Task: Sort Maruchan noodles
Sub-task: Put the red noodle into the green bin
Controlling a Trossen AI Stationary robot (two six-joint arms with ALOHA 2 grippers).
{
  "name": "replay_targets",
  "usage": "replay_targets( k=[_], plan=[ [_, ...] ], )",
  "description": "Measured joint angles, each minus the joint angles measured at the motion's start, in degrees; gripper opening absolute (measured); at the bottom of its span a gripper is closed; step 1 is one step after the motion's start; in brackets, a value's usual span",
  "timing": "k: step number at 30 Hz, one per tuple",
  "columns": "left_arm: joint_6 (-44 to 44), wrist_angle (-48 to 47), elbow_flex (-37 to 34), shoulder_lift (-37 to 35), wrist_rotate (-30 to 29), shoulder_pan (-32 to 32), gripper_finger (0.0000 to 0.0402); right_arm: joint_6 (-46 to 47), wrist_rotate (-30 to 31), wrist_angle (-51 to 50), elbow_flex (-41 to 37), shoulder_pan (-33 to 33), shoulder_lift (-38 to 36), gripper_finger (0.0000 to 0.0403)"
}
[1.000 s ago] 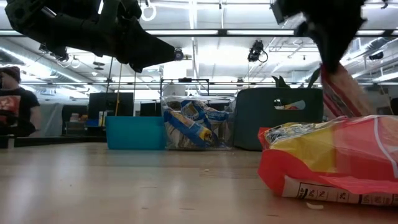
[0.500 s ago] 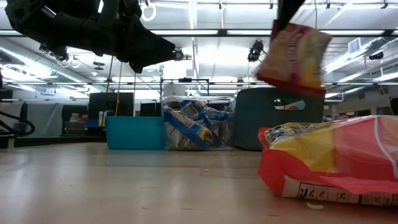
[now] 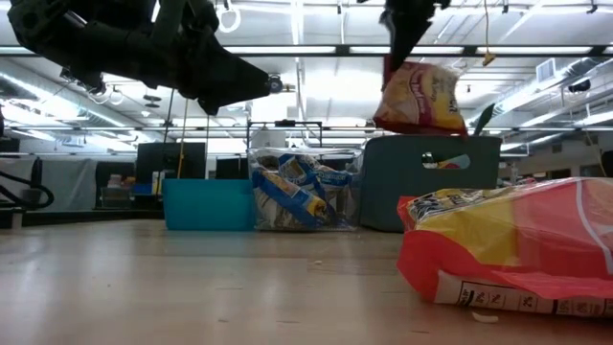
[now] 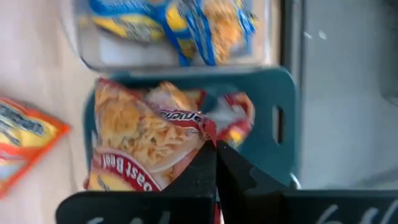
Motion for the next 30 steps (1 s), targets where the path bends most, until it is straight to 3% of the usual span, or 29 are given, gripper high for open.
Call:
replay_targets(
  k=[4, 21, 27, 30],
  plan=[
    [-1.71, -2.08, 0.00, 0.00, 0.00, 0.00, 0.0169, -6.87, -7.78, 7.02, -2.24, -3.84, 0.01, 0.0005],
    [-2.75, -3.69, 0.00, 0.02, 0.02, -0.52, 0.0169, -15.33, -14.00, 19.99, -18.86, -16.37, 0.03, 0.0005],
    [-3.98, -4.49, 0.00, 0.02, 0.00, -0.87, 0.0169, -16.04, -22.55, 22.99, -22.87, -19.27, 0.26, 0.0014],
    [-4.00, -4.65, 0.00, 0.02, 0.06, -0.87, 0.0169, -15.97, -23.61, 23.85, -25.27, -19.89, 0.42, 0.0018]
  ],
)
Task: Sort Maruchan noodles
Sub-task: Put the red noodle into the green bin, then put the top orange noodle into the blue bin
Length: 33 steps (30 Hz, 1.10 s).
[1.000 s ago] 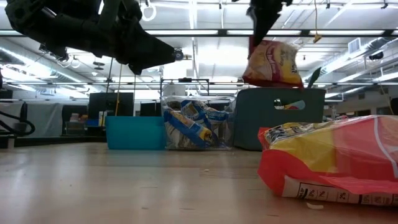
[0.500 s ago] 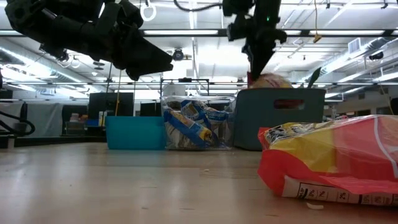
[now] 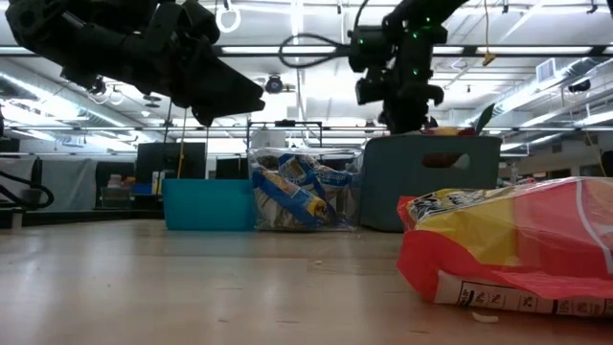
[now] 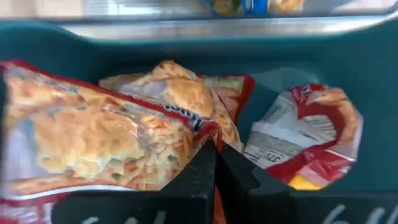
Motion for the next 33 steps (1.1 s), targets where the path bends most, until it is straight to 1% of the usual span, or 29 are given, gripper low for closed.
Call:
replay_targets(
  k=[3, 6, 9, 12, 15, 18, 21, 27, 30, 33],
  plan=[
    [0.00, 0.00, 0.00, 0.00, -0.06, 0.02, 0.0169, 1.42, 1.09, 2.24, -2.26, -0.51, 0.02, 0.0019],
    [-0.01, -1.01, 0.00, 0.00, -0.04, 0.02, 0.0169, 2.04, 2.97, 1.32, -3.36, -0.86, 0.08, 0.0021],
    [0.13, -1.64, 0.00, 0.00, -0.04, 0.02, 0.0169, 4.15, 7.30, -0.30, -2.86, -0.84, -0.08, 0.0021],
    [0.26, -1.66, 0.00, 0.00, -0.06, 0.02, 0.0169, 6.23, 8.54, -1.95, -0.37, -0.83, -0.88, 0.0025],
    [0.53, -1.64, 0.00, 0.00, -0.06, 0.02, 0.0169, 8.39, 8.58, -1.12, 0.91, -0.83, -2.68, 0.0035],
    [1.07, -1.64, 0.00, 0.00, -0.06, 0.02, 0.0169, 10.07, 6.84, 0.22, 0.89, -0.71, -4.28, 0.0050],
    [1.06, -1.64, 0.00, 0.00, -0.06, 0.02, 0.0169, 12.88, 7.22, 0.21, 0.89, 0.51, -5.78, 0.0063],
    [0.82, -1.66, 0.00, 0.00, -0.06, 0.02, 0.0169, 14.18, 1.25, 5.72, 0.41, 5.69, -7.04, 0.0069],
    [-0.48, -1.77, 0.00, 0.00, 0.31, 0.00, 0.0169, 15.10, 1.70, 7.09, -1.72, 8.20, -7.06, 0.0069],
    [-1.51, -2.59, 0.00, 0.00, 1.43, 0.01, 0.0169, 17.03, 4.04, 7.07, -4.80, 9.88, -7.06, 0.0068]
  ],
)
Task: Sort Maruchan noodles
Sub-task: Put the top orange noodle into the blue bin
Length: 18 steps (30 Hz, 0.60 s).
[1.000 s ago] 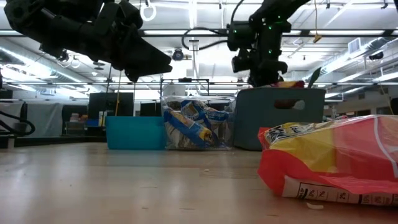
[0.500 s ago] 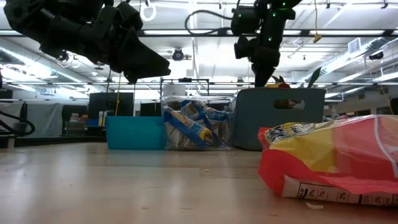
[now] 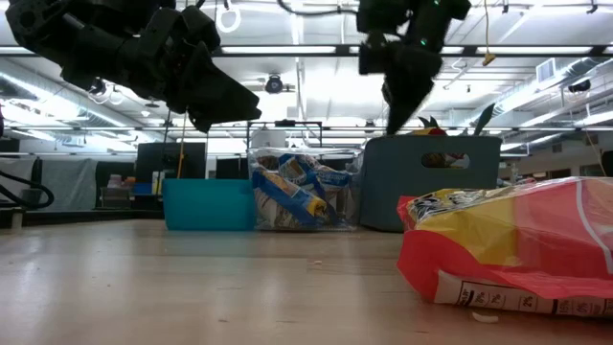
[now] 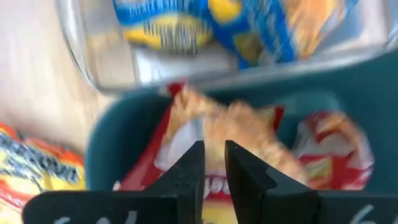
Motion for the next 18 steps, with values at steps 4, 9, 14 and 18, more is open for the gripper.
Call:
replay_targets(
  k=[4, 9, 14, 18],
  plan=[
    [-0.12, -0.47, 0.00, 0.00, 0.26, -0.01, 0.0169, 1.92, 0.60, 1.98, -4.53, 0.23, 0.02, 0.0068],
    [-0.12, -0.75, 0.00, 0.00, 0.26, -0.01, 0.0169, 3.44, 0.64, 4.48, -8.62, -1.36, 0.04, 0.0068],
    [1.13, -0.81, 0.00, 0.00, 0.26, 0.04, 0.0169, 2.77, 1.03, 4.43, -6.72, -1.69, -0.80, 0.0068],
    [1.40, -0.78, 0.00, 0.00, 0.26, 0.04, 0.0169, 2.82, 2.37, 4.65, -4.81, -1.21, -2.37, 0.0068]
  ],
)
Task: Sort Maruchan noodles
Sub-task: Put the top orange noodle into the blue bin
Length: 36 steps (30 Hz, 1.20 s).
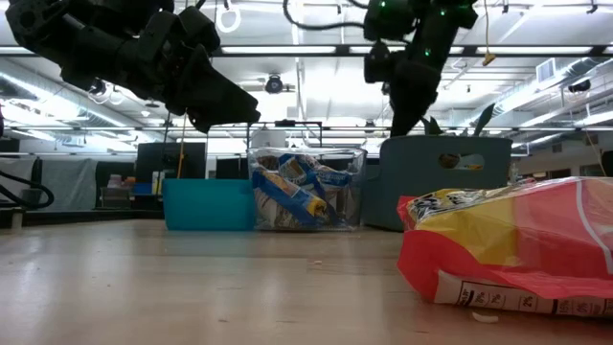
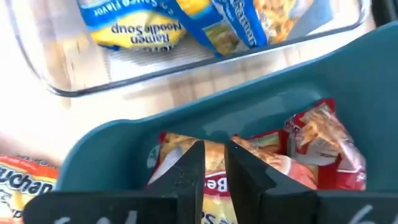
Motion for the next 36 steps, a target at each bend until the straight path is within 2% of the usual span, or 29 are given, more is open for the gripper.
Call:
replay_targets(
  k=[3, 9, 13, 23, 28, 31, 36],
  plan=[
    [0.22, -0.01, 0.00, 0.00, 0.00, 0.00, 0.0169, 0.84, 0.23, -0.70, 0.88, 0.95, -1.66, 0.0068],
    [1.08, 0.03, 0.00, 0.00, 0.00, 0.00, 0.0169, 6.56, 5.85, -7.28, 0.93, 3.09, -5.83, 0.0068],
    [1.21, 0.24, 0.00, 0.00, 0.00, -0.01, 0.0169, 10.43, 5.75, -12.10, 0.91, 5.54, -8.64, 0.0068],
    [1.68, 0.99, 0.00, 0.00, 0.30, -0.02, 0.0169, 16.54, 3.19, -8.90, 0.84, 17.98, -9.31, 0.0068],
    [4.71, 11.22, 0.10, 1.44, 6.15, -1.41, 0.0169, 18.82, 4.89, -6.59, 0.71, 23.83, -8.25, 0.0068],
    [6.24, 14.20, 2.65, 4.61, 4.18, -3.66, 0.0169, 20.05, 5.61, -3.42, -1.70, 27.65, -8.30, 0.0067],
    [8.95, 5.32, 12.40, 12.33, 2.01, -5.53, 0.0169, 23.94, 5.59, -2.26, -6.55, 32.60, -9.20, 0.0061]
  ],
)
